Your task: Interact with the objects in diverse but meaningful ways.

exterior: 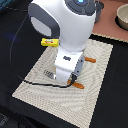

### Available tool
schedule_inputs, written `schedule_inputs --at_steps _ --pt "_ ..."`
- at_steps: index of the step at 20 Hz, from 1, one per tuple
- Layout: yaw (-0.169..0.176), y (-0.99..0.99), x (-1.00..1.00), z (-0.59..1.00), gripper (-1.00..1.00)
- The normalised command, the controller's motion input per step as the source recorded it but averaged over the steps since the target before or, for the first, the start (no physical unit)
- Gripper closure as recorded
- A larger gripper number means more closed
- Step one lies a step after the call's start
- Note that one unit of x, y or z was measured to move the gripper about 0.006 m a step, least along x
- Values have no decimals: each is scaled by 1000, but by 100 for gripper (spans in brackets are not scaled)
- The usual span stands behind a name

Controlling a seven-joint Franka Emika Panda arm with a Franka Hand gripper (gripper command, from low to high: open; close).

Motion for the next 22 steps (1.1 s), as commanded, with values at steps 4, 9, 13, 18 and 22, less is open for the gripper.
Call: schedule_inputs --at_steps 4,9,13,18,22 --pt "0 276 -306 1000 -100" --pt "0 13 -234 1000 -100" --pt "-3 0 -285 878 -100" --pt "13 35 -888 106 -100" --pt "17 107 -1000 0 -100"
